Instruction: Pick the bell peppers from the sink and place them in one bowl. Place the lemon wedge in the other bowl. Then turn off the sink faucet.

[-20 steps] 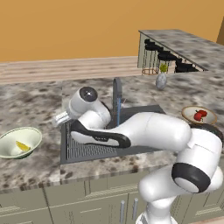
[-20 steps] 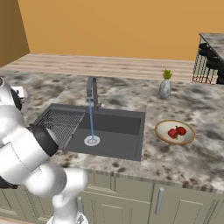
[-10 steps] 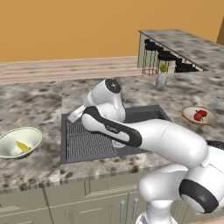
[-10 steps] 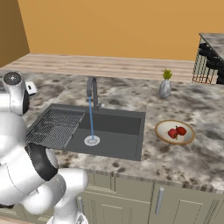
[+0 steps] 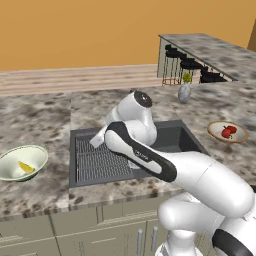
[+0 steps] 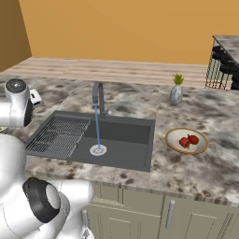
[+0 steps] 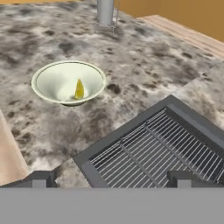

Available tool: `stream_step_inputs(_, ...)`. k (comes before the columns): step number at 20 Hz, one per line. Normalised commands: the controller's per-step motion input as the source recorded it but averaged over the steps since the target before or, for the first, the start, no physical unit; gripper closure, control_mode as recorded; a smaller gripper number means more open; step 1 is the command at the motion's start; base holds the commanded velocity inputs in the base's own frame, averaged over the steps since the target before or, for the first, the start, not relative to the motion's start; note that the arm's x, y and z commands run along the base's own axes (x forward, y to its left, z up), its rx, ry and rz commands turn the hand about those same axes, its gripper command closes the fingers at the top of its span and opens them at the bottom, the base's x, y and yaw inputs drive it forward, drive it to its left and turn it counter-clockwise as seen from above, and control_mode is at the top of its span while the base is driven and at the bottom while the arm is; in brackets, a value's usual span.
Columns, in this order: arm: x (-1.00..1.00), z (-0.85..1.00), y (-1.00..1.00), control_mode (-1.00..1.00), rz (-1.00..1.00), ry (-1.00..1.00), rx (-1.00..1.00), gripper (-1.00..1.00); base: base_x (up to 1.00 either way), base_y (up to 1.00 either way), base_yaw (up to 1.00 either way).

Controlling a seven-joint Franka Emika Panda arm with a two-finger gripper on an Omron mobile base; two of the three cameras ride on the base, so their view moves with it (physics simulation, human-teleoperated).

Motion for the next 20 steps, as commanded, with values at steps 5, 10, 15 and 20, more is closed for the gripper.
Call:
stream_step_inputs(5,-0.46,0.24,-0.56,-1.00,0.01,-0.01,-0.01,-1.00,0.00,0.00,0.00)
stream_step_inputs(10,-0.33,0.05,-0.83,-1.00,0.00,-0.03,0.00,-1.00,0.00,0.00,0.00)
stream_step_inputs(15,-0.04,0.00,-0.87,-1.00,0.00,-0.05,-0.01,-1.00,0.00,0.00,0.00)
stream_step_inputs(20,0.00,-0.06,-0.81,-1.00,0.00,0.00,-0.01,-1.00,0.00,0.00,0.00)
